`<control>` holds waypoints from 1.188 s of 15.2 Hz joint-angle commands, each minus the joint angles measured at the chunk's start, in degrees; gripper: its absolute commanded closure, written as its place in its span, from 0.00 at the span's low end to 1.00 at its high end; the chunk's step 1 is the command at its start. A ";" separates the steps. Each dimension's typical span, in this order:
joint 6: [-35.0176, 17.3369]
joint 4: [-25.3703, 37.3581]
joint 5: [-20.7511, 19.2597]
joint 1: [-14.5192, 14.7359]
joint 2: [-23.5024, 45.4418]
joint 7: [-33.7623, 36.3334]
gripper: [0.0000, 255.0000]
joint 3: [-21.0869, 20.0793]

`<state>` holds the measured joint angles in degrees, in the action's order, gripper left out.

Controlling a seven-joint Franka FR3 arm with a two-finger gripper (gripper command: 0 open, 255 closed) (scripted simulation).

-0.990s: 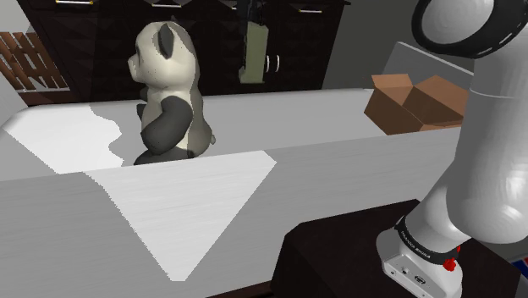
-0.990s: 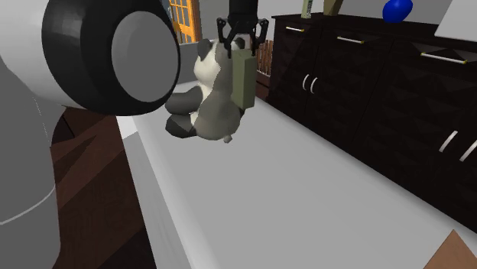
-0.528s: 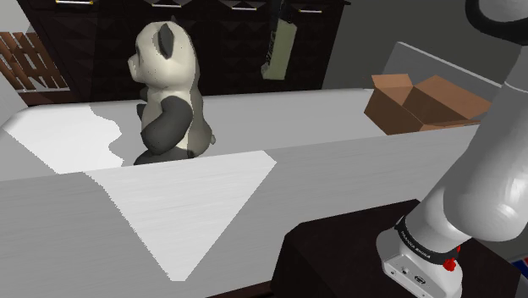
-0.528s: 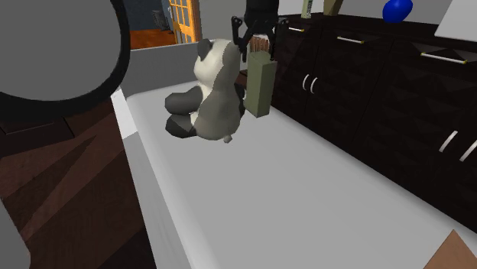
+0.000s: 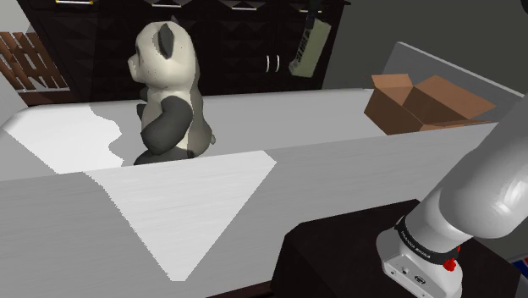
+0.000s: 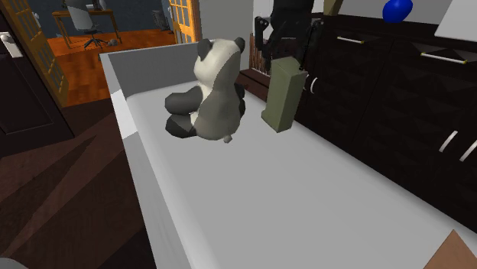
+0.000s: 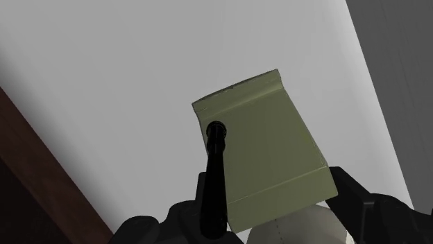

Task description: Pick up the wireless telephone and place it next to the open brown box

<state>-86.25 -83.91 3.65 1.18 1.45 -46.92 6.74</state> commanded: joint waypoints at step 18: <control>3.62 -4.28 -1.89 -11.57 -6.70 -25.10 1.00 13.48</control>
<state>-82.97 -89.36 1.56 -9.69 -6.16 -70.31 19.27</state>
